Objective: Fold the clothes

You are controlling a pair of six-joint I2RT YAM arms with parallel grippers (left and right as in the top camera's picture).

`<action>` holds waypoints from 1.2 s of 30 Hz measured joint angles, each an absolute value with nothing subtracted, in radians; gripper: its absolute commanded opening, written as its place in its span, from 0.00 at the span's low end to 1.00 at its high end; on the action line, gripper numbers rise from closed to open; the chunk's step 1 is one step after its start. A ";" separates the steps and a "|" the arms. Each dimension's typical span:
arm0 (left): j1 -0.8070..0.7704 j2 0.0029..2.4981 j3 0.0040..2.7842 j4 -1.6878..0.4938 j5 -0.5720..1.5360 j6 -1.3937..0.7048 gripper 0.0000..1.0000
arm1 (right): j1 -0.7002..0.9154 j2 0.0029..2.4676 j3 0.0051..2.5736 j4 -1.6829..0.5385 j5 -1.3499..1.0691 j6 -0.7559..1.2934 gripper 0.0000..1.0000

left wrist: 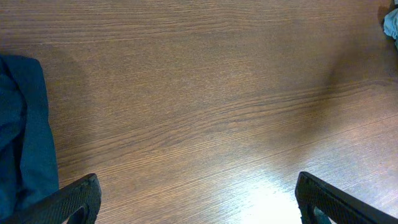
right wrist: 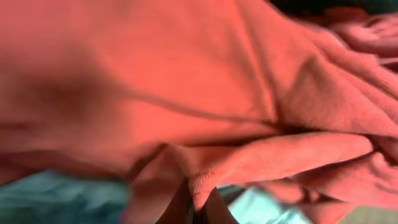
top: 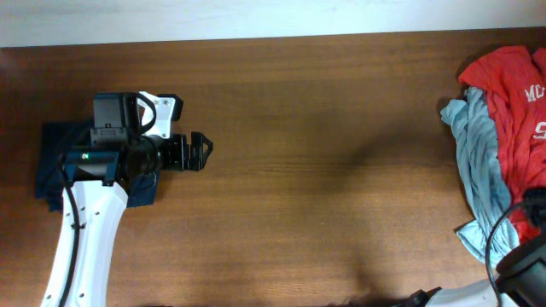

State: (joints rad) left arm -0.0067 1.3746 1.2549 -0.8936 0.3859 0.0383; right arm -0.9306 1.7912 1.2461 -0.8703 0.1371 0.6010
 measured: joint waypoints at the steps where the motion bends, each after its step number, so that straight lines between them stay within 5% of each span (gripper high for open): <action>1: -0.007 1.375 1.255 -0.893 0.386 0.038 0.99 | -0.930 1.777 1.266 -0.879 0.105 0.598 0.04; 9: -0.007 1.375 1.255 -0.886 0.386 0.038 0.99 | -0.829 1.471 1.474 -0.934 -0.275 0.537 0.04; 19: -0.007 1.375 1.255 -0.876 0.386 0.038 0.99 | -0.345 1.117 1.594 -0.975 -0.364 0.467 0.04; 36: -0.007 1.375 1.280 -0.844 0.331 0.061 0.99 | 0.361 1.517 1.591 -0.858 -0.225 0.442 0.04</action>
